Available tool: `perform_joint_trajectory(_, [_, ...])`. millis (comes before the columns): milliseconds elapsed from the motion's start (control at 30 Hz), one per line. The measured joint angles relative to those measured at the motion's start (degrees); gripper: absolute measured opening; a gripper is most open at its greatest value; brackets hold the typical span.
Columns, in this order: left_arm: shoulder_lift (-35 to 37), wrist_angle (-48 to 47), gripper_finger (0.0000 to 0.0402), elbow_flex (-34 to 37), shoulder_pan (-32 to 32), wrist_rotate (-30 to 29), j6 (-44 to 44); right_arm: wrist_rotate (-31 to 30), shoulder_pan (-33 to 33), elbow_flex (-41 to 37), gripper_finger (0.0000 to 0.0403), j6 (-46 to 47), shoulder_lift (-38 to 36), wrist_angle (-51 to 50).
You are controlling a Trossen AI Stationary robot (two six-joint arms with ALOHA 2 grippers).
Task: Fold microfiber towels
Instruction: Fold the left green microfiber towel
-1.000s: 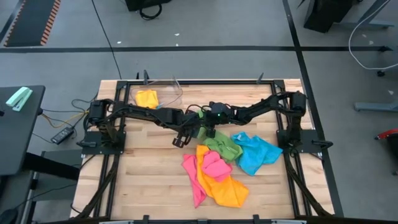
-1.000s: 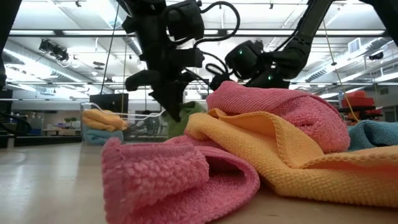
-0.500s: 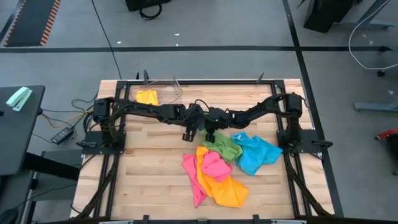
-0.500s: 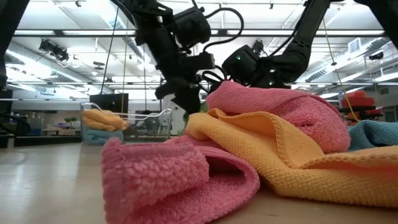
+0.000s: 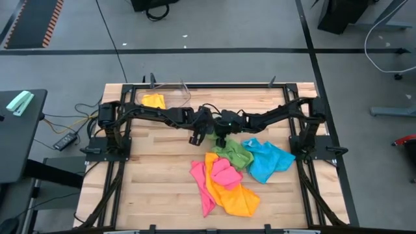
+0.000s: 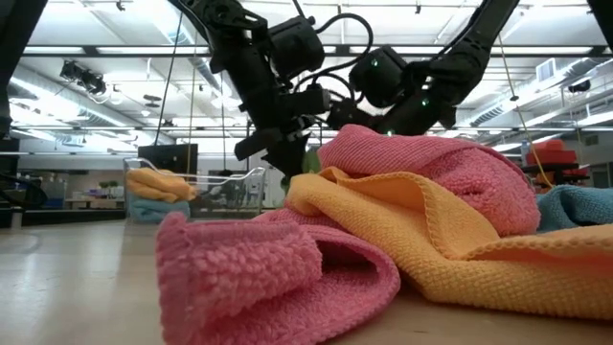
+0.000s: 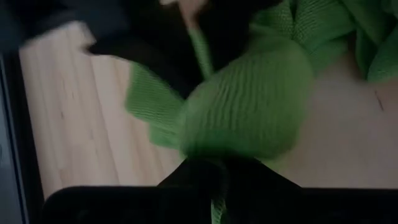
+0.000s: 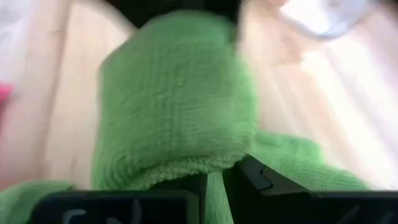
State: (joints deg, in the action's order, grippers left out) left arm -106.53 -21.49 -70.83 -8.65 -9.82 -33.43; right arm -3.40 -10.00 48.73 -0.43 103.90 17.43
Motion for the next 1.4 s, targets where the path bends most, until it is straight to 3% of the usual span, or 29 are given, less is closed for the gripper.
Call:
perform_joint_trajectory(167, [-0.37, -0.56, 0.0033, 0.0, 0.09, 0.21, -0.24, -7.81, -0.42, 0.02, 0.0053, 0.15, -2.4, -2.87])
perform_joint_trajectory(433, [-0.39, -1.93, 0.0023, 0.02, 0.13, 0.26, -0.34, -9.02, -2.9, 0.11, 0.0053, 1.51, -3.23, -7.78])
perform_joint_trajectory(767, [-0.41, -2.89, 0.0033, 0.04, 0.13, 0.38, -0.37, -18.61, -6.32, 0.2, 0.0054, -3.92, -9.09, -13.66])
perform_joint_trajectory(933, [-0.41, -3.18, 0.0023, 0.04, 0.15, 0.39, -0.39, -17.34, -11.46, -1.71, 0.0053, -4.0, -8.8, -14.04])
perform_joint_trajectory(1133, [-0.41, -2.44, 0.0038, 0.04, 0.15, 0.63, -1.42, -13.29, -16.4, -7.63, 0.005, -1.7, -8.45, -6.78])
perform_joint_trajectory(1233, [-0.41, -1.97, 0.0034, 0.07, 0.15, 0.65, -2.4, -9.17, -17.38, -9.9, 0.0047, -0.65, -8.44, -5.21])
perform_joint_trajectory(1400, [-0.41, -0.03, 0.0024, 0.09, 0.14, 0.63, -4.62, -8.09, -17.11, -12.5, 0.0046, -0.2, -7.11, -1.51])
